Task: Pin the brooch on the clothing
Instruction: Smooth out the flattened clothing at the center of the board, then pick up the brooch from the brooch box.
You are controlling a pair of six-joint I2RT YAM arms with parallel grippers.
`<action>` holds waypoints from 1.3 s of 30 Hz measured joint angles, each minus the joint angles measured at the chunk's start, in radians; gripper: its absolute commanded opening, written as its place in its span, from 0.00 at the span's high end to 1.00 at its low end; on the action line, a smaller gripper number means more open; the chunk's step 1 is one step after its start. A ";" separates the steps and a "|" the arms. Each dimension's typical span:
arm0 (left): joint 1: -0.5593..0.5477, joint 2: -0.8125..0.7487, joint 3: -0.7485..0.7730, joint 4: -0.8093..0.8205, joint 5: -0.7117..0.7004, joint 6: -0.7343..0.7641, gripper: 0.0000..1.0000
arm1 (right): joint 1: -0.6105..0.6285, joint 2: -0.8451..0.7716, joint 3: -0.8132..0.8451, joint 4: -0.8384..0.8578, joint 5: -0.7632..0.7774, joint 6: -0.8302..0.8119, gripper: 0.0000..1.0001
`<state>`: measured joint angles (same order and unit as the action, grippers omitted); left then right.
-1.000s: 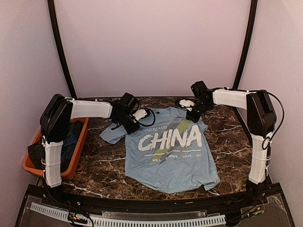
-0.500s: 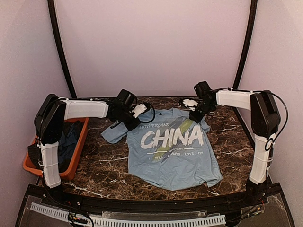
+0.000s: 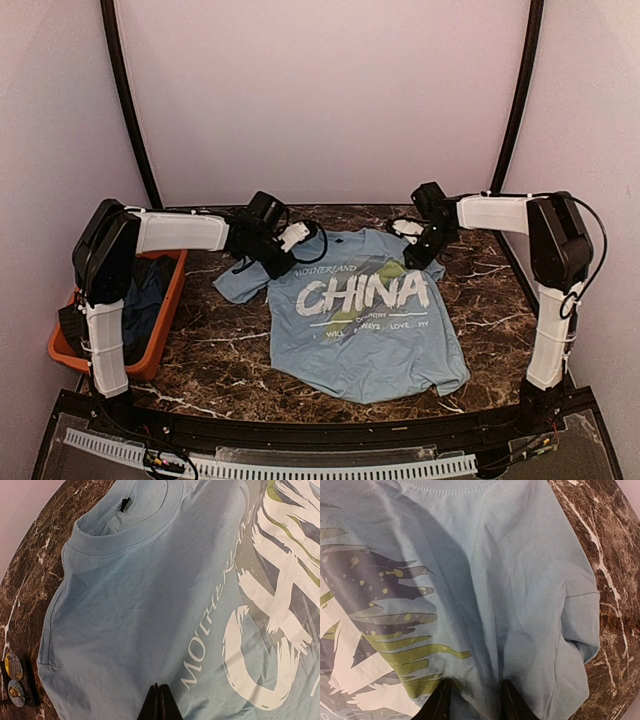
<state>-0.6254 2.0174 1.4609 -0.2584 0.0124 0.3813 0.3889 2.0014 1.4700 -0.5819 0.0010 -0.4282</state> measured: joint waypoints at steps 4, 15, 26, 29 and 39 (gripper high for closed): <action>0.000 0.000 0.000 0.000 -0.007 -0.003 0.77 | -0.003 -0.018 -0.006 -0.004 0.004 0.016 0.52; 0.035 -0.186 -0.056 0.072 -0.037 -0.106 0.11 | -0.012 -0.277 -0.033 0.017 0.016 0.075 0.21; 0.242 -0.095 0.129 0.077 -0.156 -0.417 0.10 | -0.035 -0.437 -0.137 0.116 -0.029 0.278 0.01; 0.240 0.019 0.199 0.066 -0.209 -0.446 0.10 | -0.036 -0.450 -0.153 0.146 -0.051 0.330 0.01; 0.230 0.307 0.438 0.023 -0.353 -0.450 0.08 | -0.036 -0.548 -0.246 0.195 -0.101 0.389 0.01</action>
<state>-0.3950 2.3241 1.8992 -0.2352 -0.3405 -0.0685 0.3527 1.4536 1.2240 -0.3870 -0.1005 -0.0391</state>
